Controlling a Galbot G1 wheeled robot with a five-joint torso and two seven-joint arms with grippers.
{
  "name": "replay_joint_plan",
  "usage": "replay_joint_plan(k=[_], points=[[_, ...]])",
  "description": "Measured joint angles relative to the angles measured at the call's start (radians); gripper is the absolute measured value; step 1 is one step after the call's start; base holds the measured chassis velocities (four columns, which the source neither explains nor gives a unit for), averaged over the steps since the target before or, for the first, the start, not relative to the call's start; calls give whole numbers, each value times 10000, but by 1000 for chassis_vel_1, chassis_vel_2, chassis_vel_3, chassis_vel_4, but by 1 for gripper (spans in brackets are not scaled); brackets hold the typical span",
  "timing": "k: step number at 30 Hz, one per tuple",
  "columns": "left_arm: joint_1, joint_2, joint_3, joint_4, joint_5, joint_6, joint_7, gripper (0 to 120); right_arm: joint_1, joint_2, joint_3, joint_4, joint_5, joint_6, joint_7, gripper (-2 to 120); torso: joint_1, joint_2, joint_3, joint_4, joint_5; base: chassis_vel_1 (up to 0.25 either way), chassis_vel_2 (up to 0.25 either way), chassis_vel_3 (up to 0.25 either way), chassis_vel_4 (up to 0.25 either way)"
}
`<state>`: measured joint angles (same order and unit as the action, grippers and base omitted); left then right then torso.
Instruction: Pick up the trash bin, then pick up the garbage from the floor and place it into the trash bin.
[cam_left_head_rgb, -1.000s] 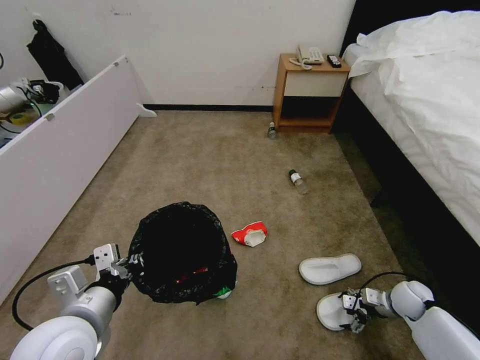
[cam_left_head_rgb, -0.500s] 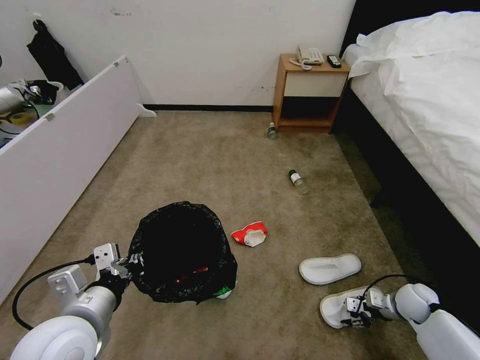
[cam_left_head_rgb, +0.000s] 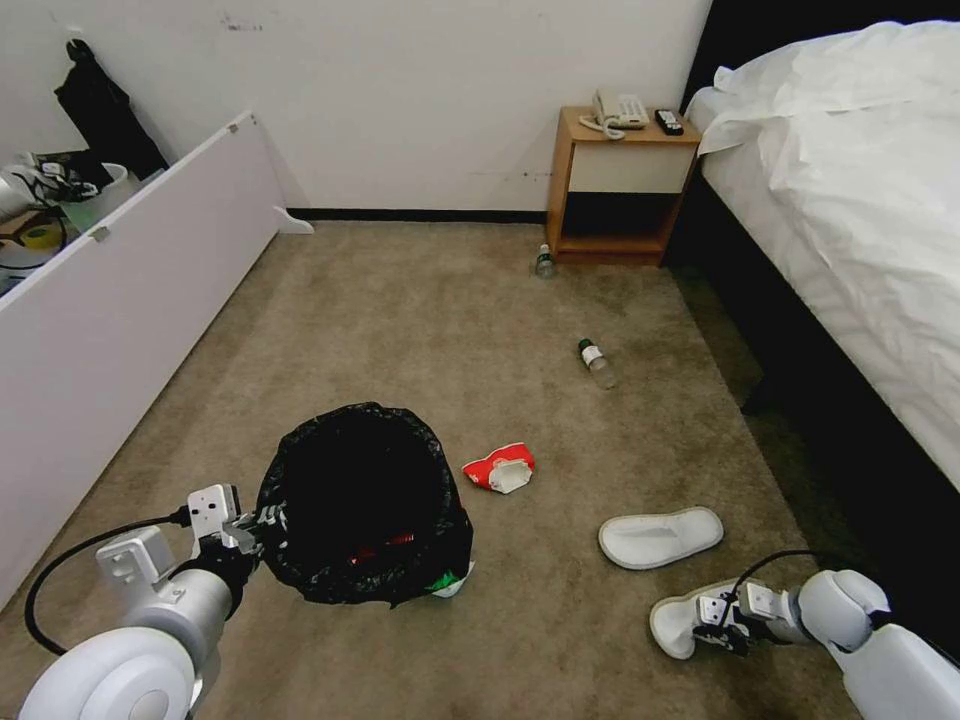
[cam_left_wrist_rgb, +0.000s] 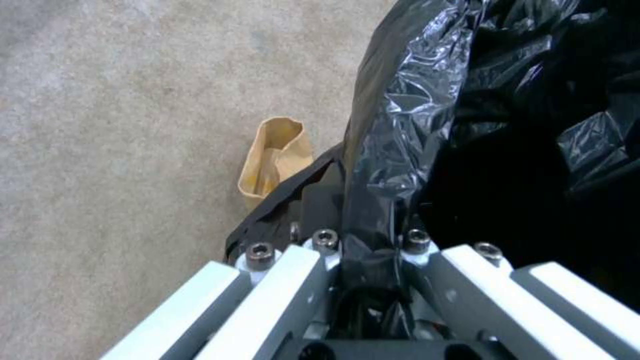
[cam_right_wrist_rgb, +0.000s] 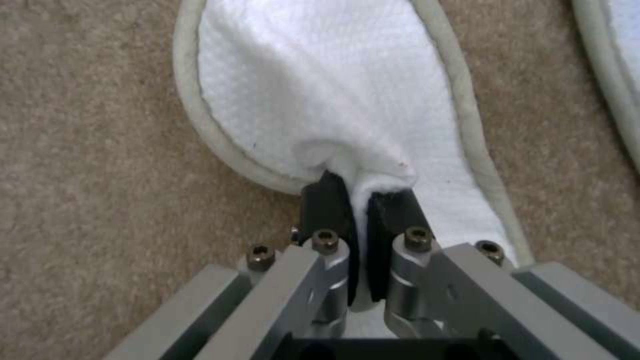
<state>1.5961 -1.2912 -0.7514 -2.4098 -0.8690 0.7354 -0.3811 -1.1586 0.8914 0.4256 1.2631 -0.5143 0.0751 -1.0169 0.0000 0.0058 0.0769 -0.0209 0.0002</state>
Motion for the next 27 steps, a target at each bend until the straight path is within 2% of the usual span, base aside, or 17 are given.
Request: replay_joint_plan(k=[3,10,12,15,18,19,21,23,25,27], points=[[-22,33,3,27,-13,0,4,1,-119,-86,98,202,180,-4,0,2,0,0,0,0,0,0,0,0,0],[-52,153,53,179,-9,0,33,1,-593,-394,643,1417,1690,-8,131,2,0,0,0,3,-2,0,0,0,0],[-49,234,202,246,101,0,62,1,-765,-537,901,2059,2835,-126,264,2,0,0,0,2,-2,0,0,0,0],[-50,258,289,273,173,0,88,1,-836,-613,1024,2405,3433,-208,292,2,0,0,0,2,-2,0,0,0,0],[-67,325,543,369,418,0,156,1,-1066,-869,1327,3453,5317,-360,426,2,0,0,0,3,-3,0,0,0,0],[-67,325,543,369,418,0,156,1,-1066,-869,1327,3453,5317,-360,426,2,0,0,0,3,-3,0,0,0,0],[-58,374,694,419,548,0,181,1,-1158,-981,1415,3967,6391,-370,463,2,0,0,0,2,-4,0,0,0,0],[-55,378,709,424,562,0,184,1,-1162,-987,1419,4010,6498,-372,465,2,0,0,0,1,-3,0,0,0,0],[4,450,983,472,766,0,231,1,-1023,-1015,1429,4743,8518,-420,533,2,0,0,0,1,-2,0,0,0,0],[15,458,1031,475,794,0,243,1,-959,-1008,1419,4871,8857,-449,565,2,0,1,0,2,-3,0,0,0,0]])
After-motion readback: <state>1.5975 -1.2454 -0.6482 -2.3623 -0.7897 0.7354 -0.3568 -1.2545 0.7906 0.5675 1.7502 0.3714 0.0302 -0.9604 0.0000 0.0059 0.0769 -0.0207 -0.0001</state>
